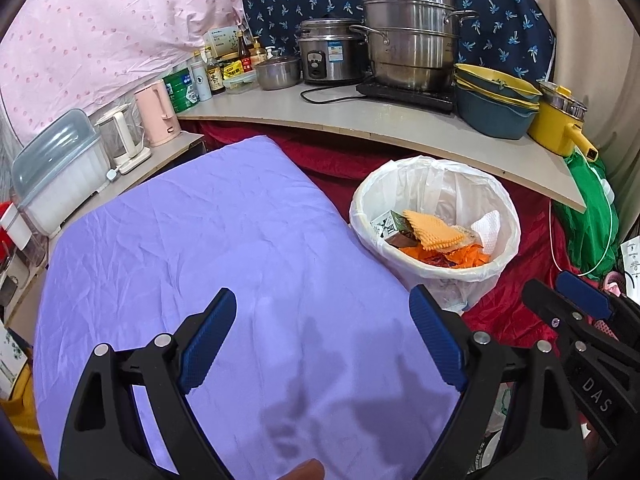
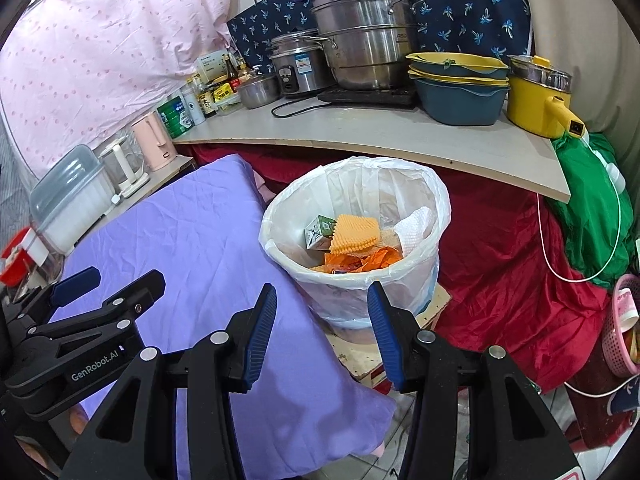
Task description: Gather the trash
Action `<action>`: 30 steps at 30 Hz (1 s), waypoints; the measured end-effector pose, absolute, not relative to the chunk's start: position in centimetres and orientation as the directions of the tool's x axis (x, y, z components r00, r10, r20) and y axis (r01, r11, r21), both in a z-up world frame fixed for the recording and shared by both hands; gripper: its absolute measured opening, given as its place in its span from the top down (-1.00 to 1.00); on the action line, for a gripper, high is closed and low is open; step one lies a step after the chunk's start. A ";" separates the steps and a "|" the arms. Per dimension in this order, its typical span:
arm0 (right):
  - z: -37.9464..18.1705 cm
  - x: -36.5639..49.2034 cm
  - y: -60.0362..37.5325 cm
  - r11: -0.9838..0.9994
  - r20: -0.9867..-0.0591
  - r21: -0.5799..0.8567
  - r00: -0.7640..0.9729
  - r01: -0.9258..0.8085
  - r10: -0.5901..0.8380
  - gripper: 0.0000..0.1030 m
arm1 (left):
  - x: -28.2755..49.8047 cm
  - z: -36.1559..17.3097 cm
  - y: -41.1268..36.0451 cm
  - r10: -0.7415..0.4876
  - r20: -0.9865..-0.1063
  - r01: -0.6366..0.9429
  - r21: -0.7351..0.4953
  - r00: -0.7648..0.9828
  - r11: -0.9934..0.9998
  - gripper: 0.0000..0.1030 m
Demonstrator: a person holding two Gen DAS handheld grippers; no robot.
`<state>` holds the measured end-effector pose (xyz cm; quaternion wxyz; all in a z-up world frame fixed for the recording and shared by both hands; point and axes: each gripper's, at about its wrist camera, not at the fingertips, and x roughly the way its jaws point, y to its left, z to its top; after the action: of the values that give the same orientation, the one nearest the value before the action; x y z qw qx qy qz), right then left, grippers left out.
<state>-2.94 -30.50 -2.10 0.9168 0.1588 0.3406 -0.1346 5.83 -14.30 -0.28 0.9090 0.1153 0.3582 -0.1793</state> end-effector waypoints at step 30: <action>-2.8 -3.4 -29.7 0.927 -0.680 0.172 0.721 0.333 -0.133 0.09 | 4.8 -1.4 -13.6 -0.206 -0.713 0.377 0.088 0.670 0.922 -0.63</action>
<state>-3.37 -29.70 -2.84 0.9166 0.1422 0.3513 -0.1270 4.84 -13.63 -1.42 0.9066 0.1149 0.3728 -0.1609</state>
